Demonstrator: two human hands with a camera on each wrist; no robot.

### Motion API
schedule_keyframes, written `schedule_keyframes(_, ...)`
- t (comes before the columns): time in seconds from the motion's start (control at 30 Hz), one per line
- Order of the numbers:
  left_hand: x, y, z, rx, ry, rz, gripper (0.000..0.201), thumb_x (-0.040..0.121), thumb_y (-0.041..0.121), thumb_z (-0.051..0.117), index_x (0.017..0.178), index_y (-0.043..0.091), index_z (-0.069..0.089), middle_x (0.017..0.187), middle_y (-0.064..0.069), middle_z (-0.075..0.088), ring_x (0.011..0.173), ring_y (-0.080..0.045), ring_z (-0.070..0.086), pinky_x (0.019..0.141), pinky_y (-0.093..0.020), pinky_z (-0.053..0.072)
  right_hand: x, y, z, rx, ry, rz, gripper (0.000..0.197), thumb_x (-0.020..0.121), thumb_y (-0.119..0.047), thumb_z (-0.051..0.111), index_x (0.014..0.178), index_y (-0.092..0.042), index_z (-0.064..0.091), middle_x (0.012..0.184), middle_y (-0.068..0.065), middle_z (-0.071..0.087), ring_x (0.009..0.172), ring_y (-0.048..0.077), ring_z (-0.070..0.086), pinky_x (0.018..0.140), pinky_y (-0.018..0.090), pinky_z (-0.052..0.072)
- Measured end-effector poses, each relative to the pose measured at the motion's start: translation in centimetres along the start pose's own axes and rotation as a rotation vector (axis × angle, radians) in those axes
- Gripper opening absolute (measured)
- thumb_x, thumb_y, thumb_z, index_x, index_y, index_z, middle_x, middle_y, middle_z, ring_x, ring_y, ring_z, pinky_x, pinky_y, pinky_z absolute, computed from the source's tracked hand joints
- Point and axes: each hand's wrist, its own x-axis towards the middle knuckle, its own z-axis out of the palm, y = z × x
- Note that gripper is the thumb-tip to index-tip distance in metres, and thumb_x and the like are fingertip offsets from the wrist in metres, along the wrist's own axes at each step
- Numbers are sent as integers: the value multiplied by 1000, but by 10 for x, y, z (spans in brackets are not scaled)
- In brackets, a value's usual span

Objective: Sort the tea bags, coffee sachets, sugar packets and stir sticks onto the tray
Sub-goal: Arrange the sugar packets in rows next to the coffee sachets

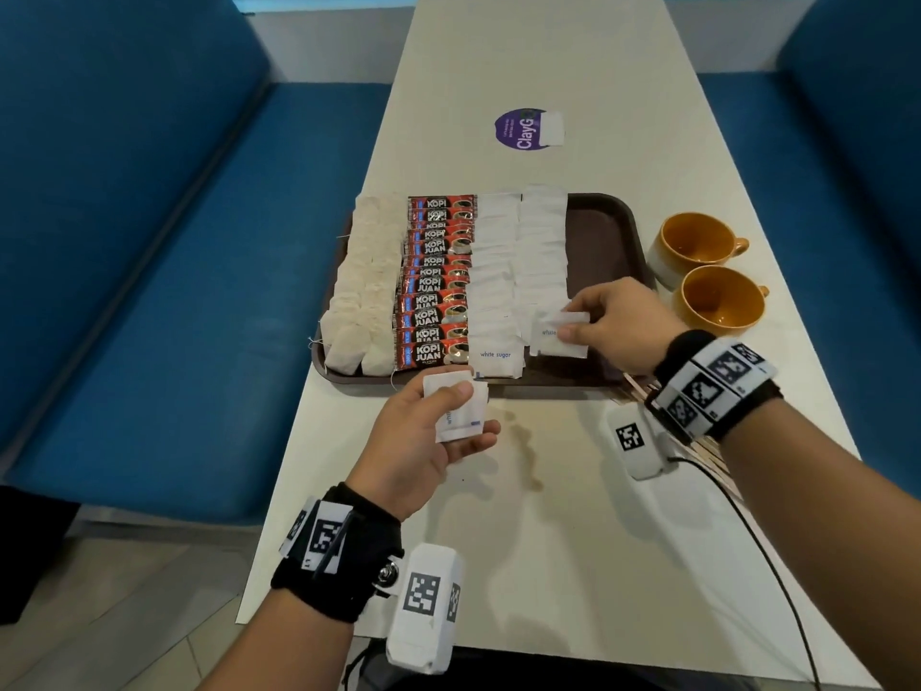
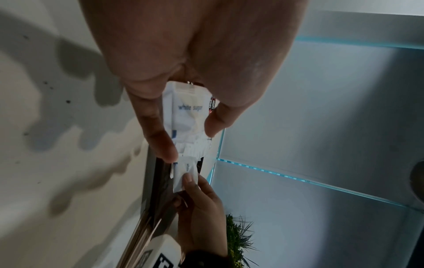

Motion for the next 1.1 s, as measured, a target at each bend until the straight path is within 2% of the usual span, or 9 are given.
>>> schedule_keyframes(0.07,0,-2,-2,-3,-14,-11,18,98,7,61,115,7,67,104,-20,68,85,-42,71,64,-34,60,11,-1,4,-68,-19,5,22,90,-28,78,111,-21,74,99,-6,69,90,9,61,80,25,46)
schedule_keyframes(0.17,2,-3,-5,-19,-16,-6,19,98,5,60,116,6,65,103,-20,68,85,-41,71,66,-34,61,21,-1,9,-150,-2,22,23,85,-29,83,105,-20,75,106,-3,68,98,15,61,83,28,46)
schedule_keyframes(0.3,5,-4,-10,-36,-42,1,22,98,2,58,119,4,64,101,-19,69,87,-43,71,71,-38,62,25,-1,12,-190,74,7,29,78,-27,89,98,-25,67,99,-5,59,92,14,57,79,27,42)
schedule_keyframes(0.43,5,-3,-11,-37,-86,6,33,94,-13,42,118,0,62,101,-22,68,93,-50,71,78,-45,63,25,-4,14,-215,109,-22,40,77,-30,89,104,-28,59,103,-2,51,92,16,54,81,29,43)
schedule_keyframes(0.53,4,-3,-11,-8,-119,9,46,90,-19,31,120,0,60,107,-26,69,99,-55,69,87,-48,62,17,-9,14,-187,82,-29,34,78,-34,88,100,-29,62,100,-3,53,86,11,54,77,26,41)
schedule_keyframes(0.63,5,-5,-10,8,-127,18,53,90,-23,27,129,-1,56,118,-33,67,103,-57,67,88,-48,62,0,-16,13,-76,36,-67,22,83,-37,83,95,-27,68,92,-3,63,77,7,59,66,22,41)
schedule_keyframes(0.73,5,-7,-10,21,-146,23,54,93,-24,31,136,0,52,124,-33,66,104,-58,66,91,-51,60,-22,-26,16,90,-30,-122,17,85,-40,81,92,-27,72,82,-6,69,64,-2,62,63,18,45)
schedule_keyframes(0.9,1,-7,-6,93,-197,42,46,96,-18,47,136,3,56,124,-29,67,104,-58,66,84,-50,62,-47,-32,24,145,-60,-178,21,86,-43,78,103,-32,72,91,-8,71,72,1,63,70,18,48)
schedule_keyframes(1.1,-8,-6,1,249,-149,67,34,94,-5,64,127,4,61,101,-22,74,80,-39,73,66,-38,62,-63,-29,30,127,-103,-208,26,87,-36,79,112,-29,75,87,-7,71,76,9,66,78,27,56)
